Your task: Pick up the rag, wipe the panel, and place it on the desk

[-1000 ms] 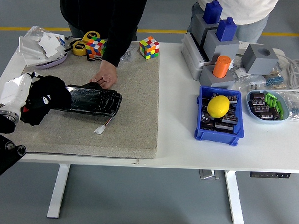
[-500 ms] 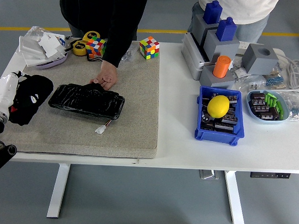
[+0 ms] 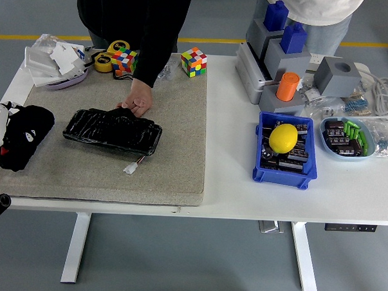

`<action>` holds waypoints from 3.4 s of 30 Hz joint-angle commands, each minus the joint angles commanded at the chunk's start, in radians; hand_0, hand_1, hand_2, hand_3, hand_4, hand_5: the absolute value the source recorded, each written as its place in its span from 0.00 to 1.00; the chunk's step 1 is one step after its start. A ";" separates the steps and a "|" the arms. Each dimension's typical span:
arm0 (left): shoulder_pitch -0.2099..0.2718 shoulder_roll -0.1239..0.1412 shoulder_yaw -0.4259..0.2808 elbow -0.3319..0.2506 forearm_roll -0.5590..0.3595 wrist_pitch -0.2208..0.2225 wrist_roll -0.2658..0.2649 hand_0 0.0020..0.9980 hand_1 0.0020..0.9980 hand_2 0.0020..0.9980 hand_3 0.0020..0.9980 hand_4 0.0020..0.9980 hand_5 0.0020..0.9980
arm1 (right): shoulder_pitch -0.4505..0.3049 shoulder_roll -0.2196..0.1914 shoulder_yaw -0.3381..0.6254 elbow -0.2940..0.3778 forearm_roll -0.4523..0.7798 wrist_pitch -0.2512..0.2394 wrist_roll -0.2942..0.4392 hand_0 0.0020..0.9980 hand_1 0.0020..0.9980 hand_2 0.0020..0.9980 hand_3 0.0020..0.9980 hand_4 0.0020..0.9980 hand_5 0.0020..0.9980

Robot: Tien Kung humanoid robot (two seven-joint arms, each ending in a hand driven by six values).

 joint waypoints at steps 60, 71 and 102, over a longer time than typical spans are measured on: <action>-0.005 0.010 -0.045 0.020 -0.045 -0.070 -0.033 0.40 0.57 0.62 0.75 1.00 0.70 | 0.002 0.008 0.016 -0.003 -0.006 0.000 0.006 0.72 0.65 0.68 0.62 1.00 0.60; 0.006 0.029 -0.074 -0.018 -0.013 -0.076 -0.013 0.40 0.58 0.63 0.76 1.00 0.72 | -0.001 0.007 0.011 -0.004 -0.006 -0.002 0.008 0.72 0.65 0.68 0.62 1.00 0.60; 0.043 0.093 -0.181 -0.247 0.063 -0.142 0.111 0.40 0.58 0.63 0.75 1.00 0.74 | -0.001 0.017 0.007 -0.009 0.000 -0.005 0.016 0.72 0.65 0.68 0.62 1.00 0.60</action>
